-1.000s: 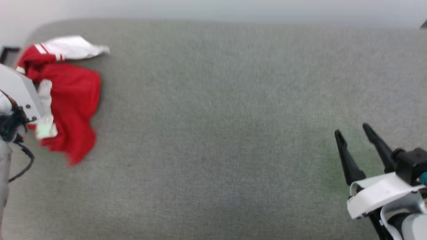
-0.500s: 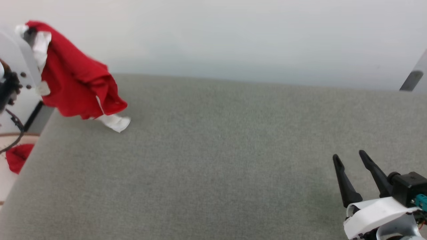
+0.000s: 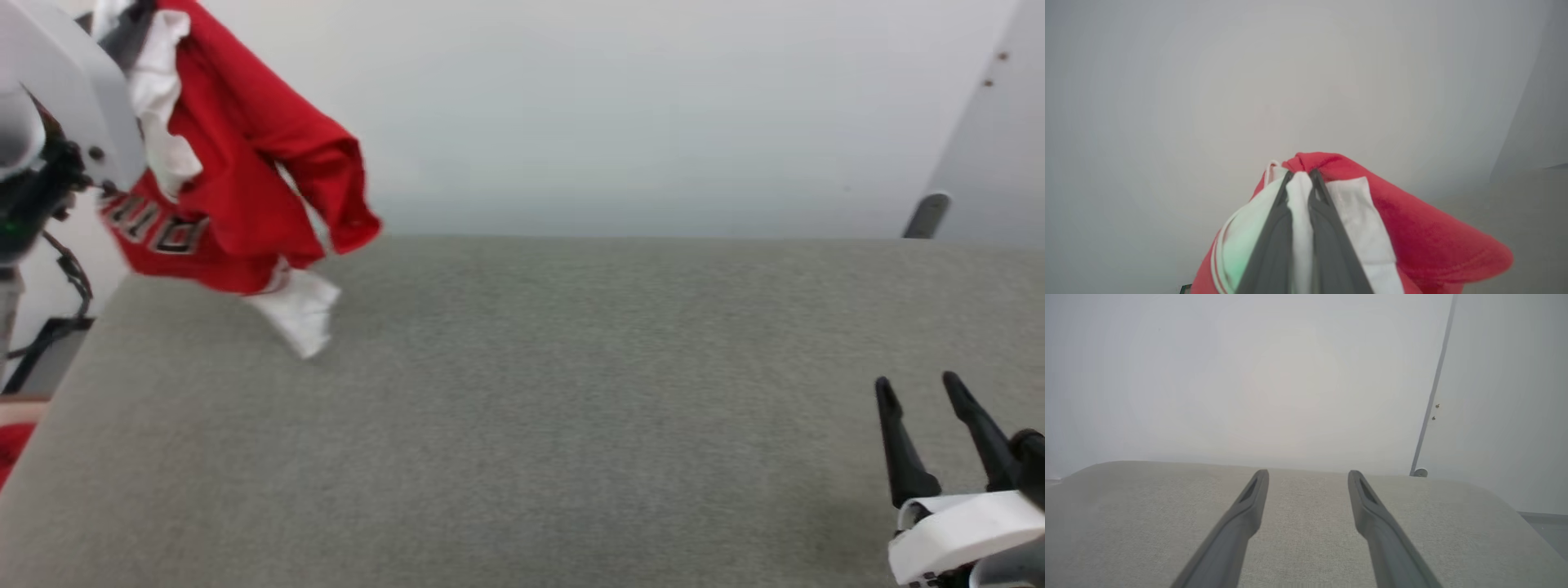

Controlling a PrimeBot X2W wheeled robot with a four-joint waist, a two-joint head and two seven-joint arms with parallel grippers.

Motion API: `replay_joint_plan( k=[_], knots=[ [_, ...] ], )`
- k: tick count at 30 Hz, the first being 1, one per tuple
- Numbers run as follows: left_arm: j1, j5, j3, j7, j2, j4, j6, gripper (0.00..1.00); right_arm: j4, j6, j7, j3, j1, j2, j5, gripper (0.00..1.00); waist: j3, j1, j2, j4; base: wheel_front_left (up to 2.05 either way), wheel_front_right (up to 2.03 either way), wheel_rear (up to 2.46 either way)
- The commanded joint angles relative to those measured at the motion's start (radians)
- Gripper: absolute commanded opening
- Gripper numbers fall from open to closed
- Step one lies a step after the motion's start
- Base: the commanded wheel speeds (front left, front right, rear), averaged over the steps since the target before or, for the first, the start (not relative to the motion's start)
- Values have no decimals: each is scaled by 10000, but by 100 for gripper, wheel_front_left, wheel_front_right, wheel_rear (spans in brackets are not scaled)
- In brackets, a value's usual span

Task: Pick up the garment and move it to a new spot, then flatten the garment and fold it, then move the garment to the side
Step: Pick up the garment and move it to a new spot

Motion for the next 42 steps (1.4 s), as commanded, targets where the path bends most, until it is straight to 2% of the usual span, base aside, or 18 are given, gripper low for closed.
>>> replay_joint_plan(
  k=[1, 10, 17, 25, 29, 42],
  knots=[
    [187, -100, 21, 66, 53, -238, 82, 0, -52, -1, -25, -66, 84, 0, -74, 100, -26, 0, 0, -425, 0, 0, 0],
    [1173, -577, -35, 614, -87, -2117, 564, 0, -424, -1, 228, -676, 231, 59, -397, 100, 208, 0, 0, -1555, 0, 0, 0],
    [1667, -790, -413, 737, -644, -3156, 785, 0, -351, -1, 224, -853, 217, 147, -507, 100, 527, 0, 0, -2252, 0, 0, 0],
    [1442, -849, -857, 797, -1392, -3779, 919, 0, -114, -1, -21, -861, 41, 369, -466, 100, 1085, 0, 0, -2660, 0, 0, 0],
    [1550, -768, -1030, 726, -1492, -3740, 826, 0, 64, -1, -161, -756, -67, 517, -443, 100, 1432, 0, 0, -2762, 0, 0, 0],
    [3051, -909, -1315, 141, -989, -2472, 286, 0, 750, -3, -552, -615, -500, 548, -333, 100, 2079, 0, 0, -2775, 0, 0, 0]
  ],
)
